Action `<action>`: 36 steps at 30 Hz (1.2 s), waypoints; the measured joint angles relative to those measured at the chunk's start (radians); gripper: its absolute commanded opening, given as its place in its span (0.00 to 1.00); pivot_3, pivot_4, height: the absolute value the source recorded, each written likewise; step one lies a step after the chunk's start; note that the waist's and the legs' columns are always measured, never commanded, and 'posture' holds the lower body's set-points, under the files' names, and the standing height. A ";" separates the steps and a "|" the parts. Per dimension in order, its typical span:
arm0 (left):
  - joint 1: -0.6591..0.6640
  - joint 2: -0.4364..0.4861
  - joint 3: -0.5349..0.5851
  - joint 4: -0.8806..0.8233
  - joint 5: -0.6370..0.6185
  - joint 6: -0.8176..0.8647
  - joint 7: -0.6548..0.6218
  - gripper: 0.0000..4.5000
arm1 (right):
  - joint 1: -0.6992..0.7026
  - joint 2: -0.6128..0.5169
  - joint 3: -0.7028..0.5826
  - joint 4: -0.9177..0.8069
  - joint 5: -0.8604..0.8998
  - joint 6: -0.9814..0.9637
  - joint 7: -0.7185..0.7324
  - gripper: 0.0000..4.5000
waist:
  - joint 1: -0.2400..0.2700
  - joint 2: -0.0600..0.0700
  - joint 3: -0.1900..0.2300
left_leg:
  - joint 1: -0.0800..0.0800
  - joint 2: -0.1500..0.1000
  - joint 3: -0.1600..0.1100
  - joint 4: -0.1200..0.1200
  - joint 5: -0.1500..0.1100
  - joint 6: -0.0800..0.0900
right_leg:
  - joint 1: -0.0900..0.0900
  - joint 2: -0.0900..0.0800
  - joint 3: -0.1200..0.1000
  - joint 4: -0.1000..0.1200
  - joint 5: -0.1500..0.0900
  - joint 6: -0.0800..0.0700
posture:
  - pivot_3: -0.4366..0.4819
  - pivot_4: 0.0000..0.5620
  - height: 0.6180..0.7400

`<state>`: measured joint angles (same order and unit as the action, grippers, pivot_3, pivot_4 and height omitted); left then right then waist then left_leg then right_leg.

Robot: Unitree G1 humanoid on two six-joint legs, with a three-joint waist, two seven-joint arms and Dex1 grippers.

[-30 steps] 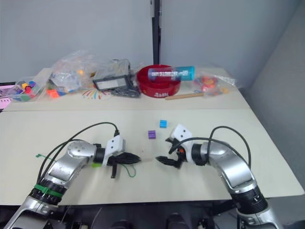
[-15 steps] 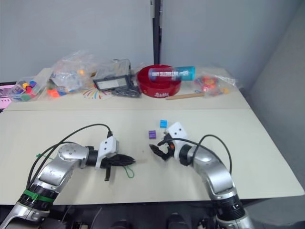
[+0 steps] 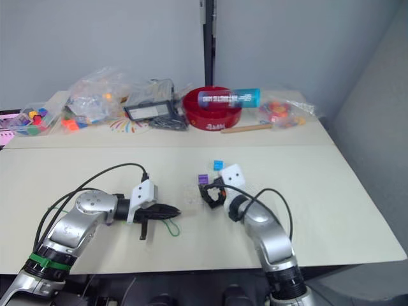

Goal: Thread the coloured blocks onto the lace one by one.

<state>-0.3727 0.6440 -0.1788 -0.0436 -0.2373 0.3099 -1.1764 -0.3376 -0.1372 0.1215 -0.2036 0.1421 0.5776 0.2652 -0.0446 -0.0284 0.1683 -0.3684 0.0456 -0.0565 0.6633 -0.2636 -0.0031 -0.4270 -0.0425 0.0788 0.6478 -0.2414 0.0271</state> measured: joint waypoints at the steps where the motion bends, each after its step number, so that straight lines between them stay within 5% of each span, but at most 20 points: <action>1: 0.000 0.000 0.000 0.000 0.000 0.000 0.000 0.00 | -0.010 0.010 -0.016 0.018 -0.003 -0.013 -0.020 1.00 | -0.001 0.000 0.000 | 0.000 0.000 0.000 0.000 0.000 0.000 | 0.000 0.000 0.000 0.000 0.000 0.000 | 0.48 0.27 0.92; 35: 0.024 0.006 0.001 -0.012 0.000 0.003 0.016 0.00 | -0.440 0.152 -0.115 0.831 -0.112 -0.294 -0.268 1.00 | -0.028 0.001 0.000 | 0.000 0.000 0.000 -0.002 0.000 0.000 | -0.001 0.000 0.000 0.001 0.001 -0.001 | 0.48 0.27 0.92; 36: 0.026 0.006 0.001 -0.012 0.000 0.003 0.016 0.00 | -0.445 0.152 -0.116 0.845 -0.112 -0.305 -0.267 0.94 | -0.028 0.001 0.000 | 0.000 0.000 0.000 -0.002 0.000 0.000 | -0.001 -0.001 0.000 0.001 0.001 -0.001 | 0.48 0.27 0.92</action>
<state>-0.3470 0.6500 -0.1777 -0.0554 -0.2374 0.3129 -1.1600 -0.7826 0.0151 0.0051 0.6415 0.0303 0.2722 -0.0022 -0.0728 -0.0276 0.1687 -0.3683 0.0457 -0.0568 0.6609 -0.2636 -0.0032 -0.4284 -0.0430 0.0790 0.6485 -0.2408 0.0265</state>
